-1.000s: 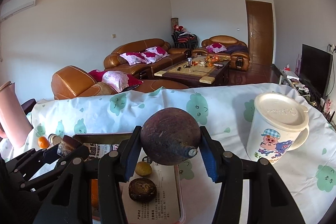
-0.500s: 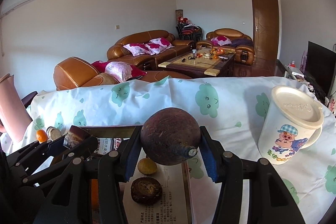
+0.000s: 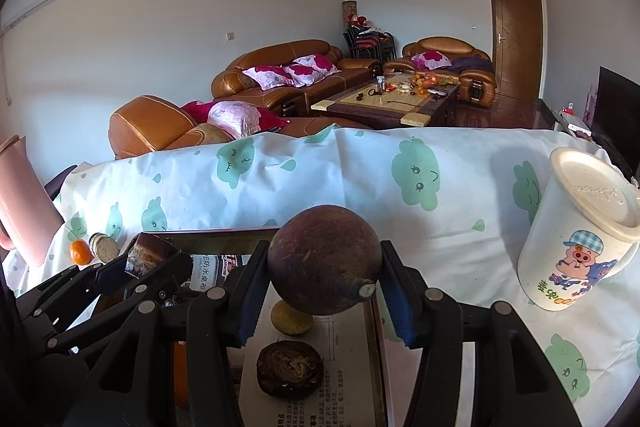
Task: Organize fruits
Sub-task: 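Lower both held items into the tin and open both tools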
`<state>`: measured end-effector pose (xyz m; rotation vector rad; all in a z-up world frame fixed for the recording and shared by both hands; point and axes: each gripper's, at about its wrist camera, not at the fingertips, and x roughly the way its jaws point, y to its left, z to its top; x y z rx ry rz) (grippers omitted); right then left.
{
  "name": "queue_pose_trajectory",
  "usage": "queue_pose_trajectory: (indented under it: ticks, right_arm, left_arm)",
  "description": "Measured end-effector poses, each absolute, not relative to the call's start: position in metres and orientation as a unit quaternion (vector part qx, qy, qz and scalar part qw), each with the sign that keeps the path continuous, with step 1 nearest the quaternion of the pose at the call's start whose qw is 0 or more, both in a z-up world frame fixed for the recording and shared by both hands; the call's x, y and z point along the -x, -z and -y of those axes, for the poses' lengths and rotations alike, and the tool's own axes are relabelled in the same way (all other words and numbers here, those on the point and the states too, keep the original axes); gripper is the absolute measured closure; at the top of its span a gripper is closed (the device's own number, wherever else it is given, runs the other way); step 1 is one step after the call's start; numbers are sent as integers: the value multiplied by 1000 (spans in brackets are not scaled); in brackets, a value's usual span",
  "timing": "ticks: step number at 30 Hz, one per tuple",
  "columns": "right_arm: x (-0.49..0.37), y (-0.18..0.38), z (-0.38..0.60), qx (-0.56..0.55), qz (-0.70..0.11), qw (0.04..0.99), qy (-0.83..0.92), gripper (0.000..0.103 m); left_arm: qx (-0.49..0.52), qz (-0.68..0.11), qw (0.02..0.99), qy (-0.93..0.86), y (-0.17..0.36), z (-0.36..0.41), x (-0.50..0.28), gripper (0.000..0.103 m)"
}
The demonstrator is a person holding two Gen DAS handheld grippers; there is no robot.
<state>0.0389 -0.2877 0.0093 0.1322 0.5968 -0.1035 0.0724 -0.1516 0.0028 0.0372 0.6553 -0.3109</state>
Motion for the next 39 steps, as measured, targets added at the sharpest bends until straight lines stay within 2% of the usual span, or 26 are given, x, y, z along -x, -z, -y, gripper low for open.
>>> queue_pose_trajectory:
  ticks: [15,39]
  right_arm:
    - [-49,-4,275,-25,-312,949,38,48]
    - [-48,0,288,-97,-325,941,-26,48]
  left_arm:
    - [-46,-343,931,117,5,149,-78,67]
    - [-33,-351,927,125,6,144,-79,67]
